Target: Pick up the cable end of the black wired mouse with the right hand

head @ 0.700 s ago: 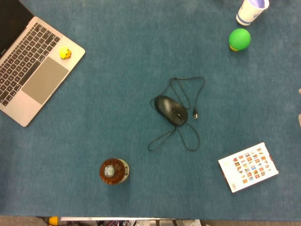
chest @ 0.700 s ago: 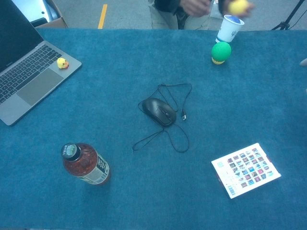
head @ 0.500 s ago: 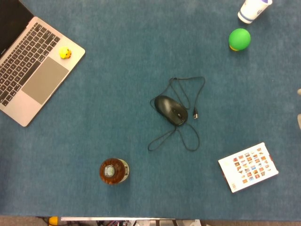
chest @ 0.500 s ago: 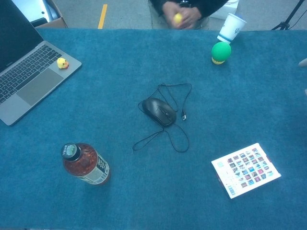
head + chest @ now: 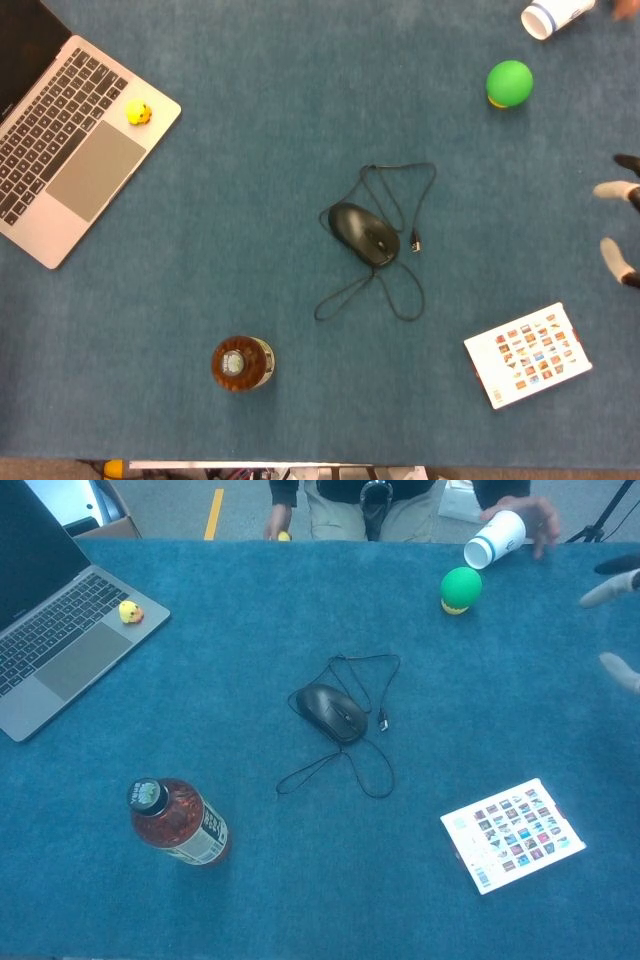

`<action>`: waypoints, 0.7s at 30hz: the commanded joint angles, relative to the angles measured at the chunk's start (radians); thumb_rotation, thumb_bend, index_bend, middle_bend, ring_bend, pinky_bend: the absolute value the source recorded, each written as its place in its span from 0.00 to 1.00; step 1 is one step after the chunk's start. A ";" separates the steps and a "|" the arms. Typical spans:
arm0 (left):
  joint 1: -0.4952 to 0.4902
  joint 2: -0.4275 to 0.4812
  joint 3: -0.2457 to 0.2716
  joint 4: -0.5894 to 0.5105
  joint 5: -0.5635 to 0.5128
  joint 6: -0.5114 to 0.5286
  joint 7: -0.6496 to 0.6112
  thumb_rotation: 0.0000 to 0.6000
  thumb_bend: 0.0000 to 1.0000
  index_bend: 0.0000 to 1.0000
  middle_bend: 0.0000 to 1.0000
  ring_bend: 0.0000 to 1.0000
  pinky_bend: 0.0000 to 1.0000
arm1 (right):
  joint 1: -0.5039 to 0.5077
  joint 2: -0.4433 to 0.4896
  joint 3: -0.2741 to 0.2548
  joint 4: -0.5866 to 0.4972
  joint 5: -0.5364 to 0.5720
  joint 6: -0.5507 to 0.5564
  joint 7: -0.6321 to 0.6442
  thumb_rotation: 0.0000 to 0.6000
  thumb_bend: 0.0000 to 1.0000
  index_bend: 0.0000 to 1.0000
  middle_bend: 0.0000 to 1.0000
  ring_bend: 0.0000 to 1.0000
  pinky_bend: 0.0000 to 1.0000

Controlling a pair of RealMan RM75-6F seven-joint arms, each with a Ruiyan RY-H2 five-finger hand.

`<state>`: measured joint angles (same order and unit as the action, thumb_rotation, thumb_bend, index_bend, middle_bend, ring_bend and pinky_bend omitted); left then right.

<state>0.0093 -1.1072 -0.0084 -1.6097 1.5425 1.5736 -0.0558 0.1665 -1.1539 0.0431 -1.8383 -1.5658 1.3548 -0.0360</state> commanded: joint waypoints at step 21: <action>0.025 0.014 0.005 0.009 0.000 0.029 -0.035 1.00 0.15 0.28 0.21 0.16 0.09 | 0.313 -0.151 0.128 -0.066 0.240 -0.333 -0.463 1.00 0.19 0.48 0.22 0.00 0.09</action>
<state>0.0327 -1.0931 -0.0038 -1.6020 1.5438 1.6019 -0.0892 0.4418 -1.2660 0.1642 -1.9285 -1.3676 1.0641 -0.4426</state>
